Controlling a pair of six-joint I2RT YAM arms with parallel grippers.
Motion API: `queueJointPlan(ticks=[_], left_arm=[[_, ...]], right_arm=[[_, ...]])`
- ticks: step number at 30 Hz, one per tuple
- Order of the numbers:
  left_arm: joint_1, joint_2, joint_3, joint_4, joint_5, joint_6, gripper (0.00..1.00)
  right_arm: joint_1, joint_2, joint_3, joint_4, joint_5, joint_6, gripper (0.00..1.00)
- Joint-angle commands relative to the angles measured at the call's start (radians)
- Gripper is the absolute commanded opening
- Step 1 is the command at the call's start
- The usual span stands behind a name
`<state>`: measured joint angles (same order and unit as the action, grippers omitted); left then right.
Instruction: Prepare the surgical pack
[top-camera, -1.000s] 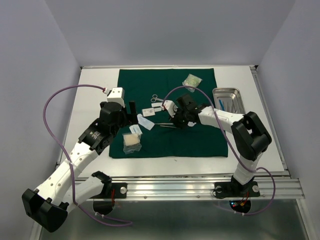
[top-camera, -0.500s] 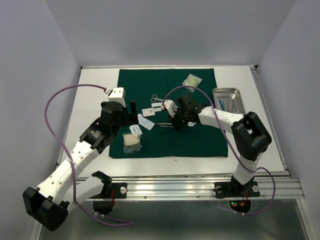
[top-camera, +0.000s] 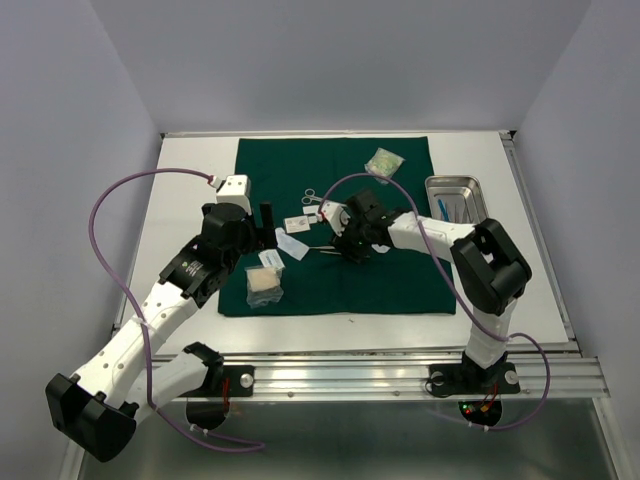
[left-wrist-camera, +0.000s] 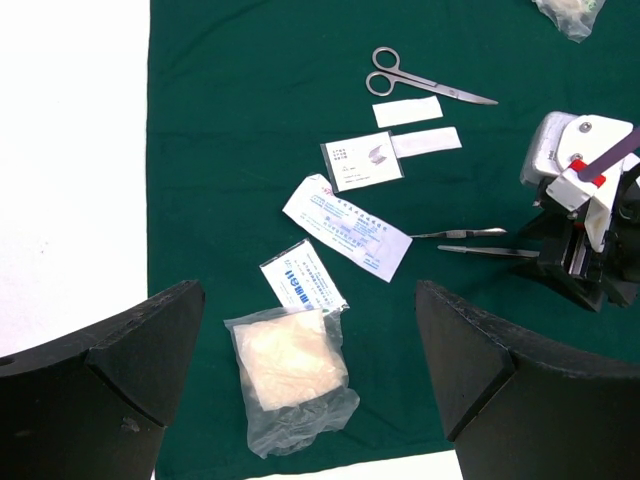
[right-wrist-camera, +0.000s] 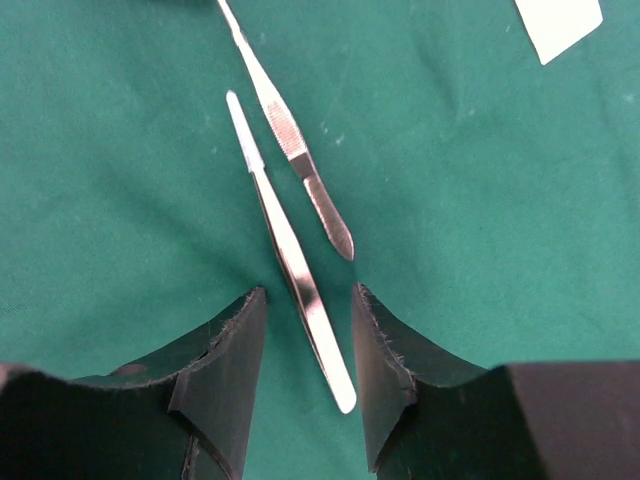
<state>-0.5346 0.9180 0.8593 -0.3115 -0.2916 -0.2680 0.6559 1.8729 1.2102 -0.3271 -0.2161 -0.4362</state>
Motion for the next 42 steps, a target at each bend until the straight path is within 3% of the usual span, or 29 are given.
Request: queueJointPlan(ticks=[1,14,28,34,42], left_arm=[[0.005,-0.024,-0.002,0.029,-0.014,0.004,0.99],[0.005,-0.036,-0.006,0.031,-0.012,0.003,0.99],[0.005,-0.033,-0.008,0.035,-0.008,0.003,0.99],[0.005,-0.033,-0.008,0.034,-0.007,0.003,0.99],[0.005,-0.036,-0.011,0.035,-0.007,0.001,0.99]], right_arm=[[0.008,0.014,0.055,0.057,0.007,0.013,0.45],[0.008,0.04,0.049,0.095,0.066,0.051,0.44],[0.008,0.032,-0.032,0.102,0.029,0.073,0.43],[0.008,0.045,-0.037,0.091,0.009,0.085,0.19],[0.008,-0.018,-0.037,0.074,0.046,0.09,0.14]])
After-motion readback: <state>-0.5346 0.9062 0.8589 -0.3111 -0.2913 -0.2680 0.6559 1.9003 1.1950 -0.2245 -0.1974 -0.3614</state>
